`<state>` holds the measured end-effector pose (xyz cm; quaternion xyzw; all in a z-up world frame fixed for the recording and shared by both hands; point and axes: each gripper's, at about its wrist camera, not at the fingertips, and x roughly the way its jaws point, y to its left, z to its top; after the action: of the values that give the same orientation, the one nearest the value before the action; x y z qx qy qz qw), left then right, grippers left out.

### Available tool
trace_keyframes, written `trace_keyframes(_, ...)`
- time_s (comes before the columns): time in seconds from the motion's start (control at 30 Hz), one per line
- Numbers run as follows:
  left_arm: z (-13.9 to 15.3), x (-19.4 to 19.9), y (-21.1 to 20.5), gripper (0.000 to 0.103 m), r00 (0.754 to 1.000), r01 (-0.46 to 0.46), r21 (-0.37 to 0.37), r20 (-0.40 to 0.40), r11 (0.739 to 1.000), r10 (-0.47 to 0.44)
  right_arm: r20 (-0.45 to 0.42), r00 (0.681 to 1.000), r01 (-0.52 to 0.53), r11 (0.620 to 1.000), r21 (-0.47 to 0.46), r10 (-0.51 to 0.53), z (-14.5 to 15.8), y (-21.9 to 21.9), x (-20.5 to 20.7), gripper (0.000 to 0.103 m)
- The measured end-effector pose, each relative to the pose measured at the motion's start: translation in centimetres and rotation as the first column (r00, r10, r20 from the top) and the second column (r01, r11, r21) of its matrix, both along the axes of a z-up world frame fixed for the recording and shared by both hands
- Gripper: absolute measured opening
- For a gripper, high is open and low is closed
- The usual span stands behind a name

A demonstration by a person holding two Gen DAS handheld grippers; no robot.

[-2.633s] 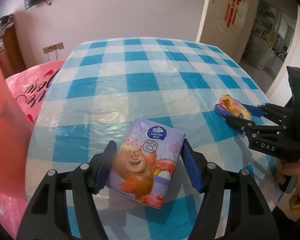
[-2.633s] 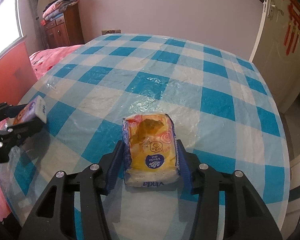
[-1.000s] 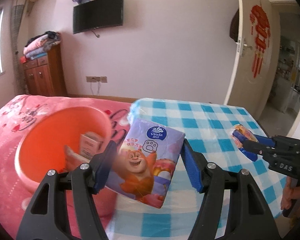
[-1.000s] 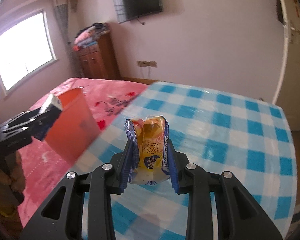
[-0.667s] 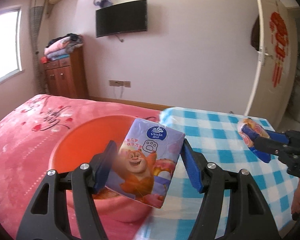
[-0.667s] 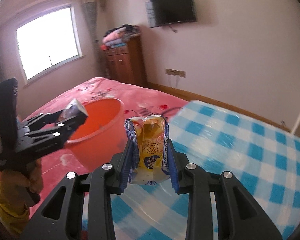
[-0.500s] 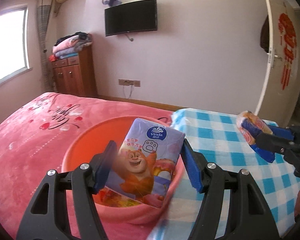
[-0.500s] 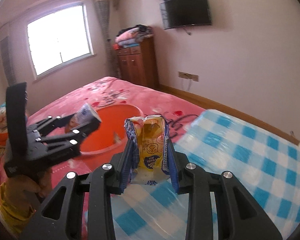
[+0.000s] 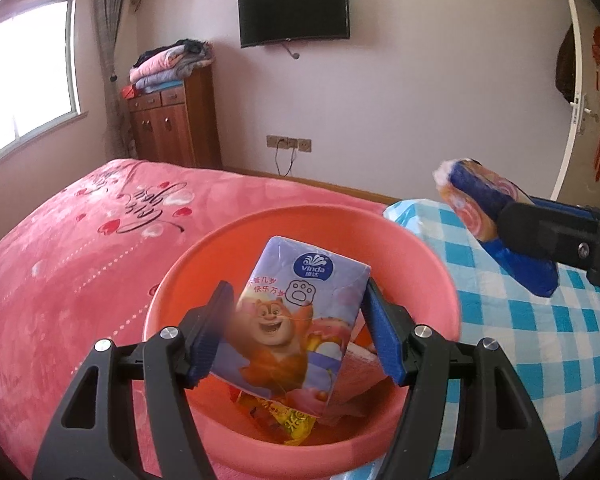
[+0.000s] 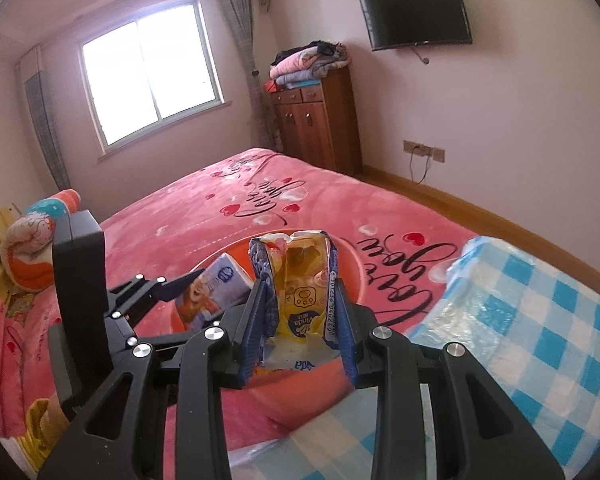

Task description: Collect trash

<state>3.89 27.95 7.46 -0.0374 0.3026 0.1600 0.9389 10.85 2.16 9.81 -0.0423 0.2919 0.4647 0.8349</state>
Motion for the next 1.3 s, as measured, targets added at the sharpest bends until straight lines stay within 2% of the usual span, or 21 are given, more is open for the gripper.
trace_keyframes(0.17,-0.9,0.6,0.7,0.066,0.999,-0.020,-0.009,-0.028,1.000,0.019,-0.022,1.000,-0.017,1.000,-0.009,0.017,-0.8,1.6,0.8,0.036)
trace_keyframes(0.23,-1.3,0.8,1.1,0.069,0.999,-0.031,-0.018,-0.039,0.999,0.031,-0.034,0.999,-0.020,1.000,-0.015,0.019,-1.3,2.1,1.1,0.042)
trace_keyframes(0.37,-1.7,0.8,1.4,0.080,0.998,-0.053,-0.017,-0.045,0.998,0.052,-0.041,0.999,-0.019,1.000,-0.007,0.019,-2.0,2.4,1.4,0.054)
trace_keyframes(0.43,-1.8,0.9,1.5,0.087,0.997,-0.063,-0.003,-0.051,0.998,0.063,-0.027,1.000,0.001,1.000,-0.011,-0.002,-2.2,2.2,1.3,0.065)
trace_keyframes(0.53,-2.0,1.1,1.5,0.089,0.995,-0.075,0.020,-0.064,0.997,0.076,-0.016,1.000,0.016,1.000,0.005,-0.016,-2.3,1.6,1.3,0.071)
trace_keyframes(0.87,-2.1,0.9,1.8,0.095,0.992,-0.107,0.020,-0.060,0.994,0.108,0.035,0.994,0.101,0.995,0.016,-0.102,-2.1,-0.6,1.5,0.088)
trace_keyframes(1.0,-1.9,0.6,1.2,0.095,0.993,-0.101,0.023,-0.054,0.995,0.103,0.070,0.987,0.149,0.989,-0.011,-0.148,-2.6,-1.5,1.4,0.089)
trace_keyframes(1.3,-0.9,0.3,-0.8,0.096,0.997,-0.074,0.024,-0.019,0.997,0.074,0.083,0.969,0.235,0.972,-0.028,-0.232,-3.3,-4.4,1.8,0.089)
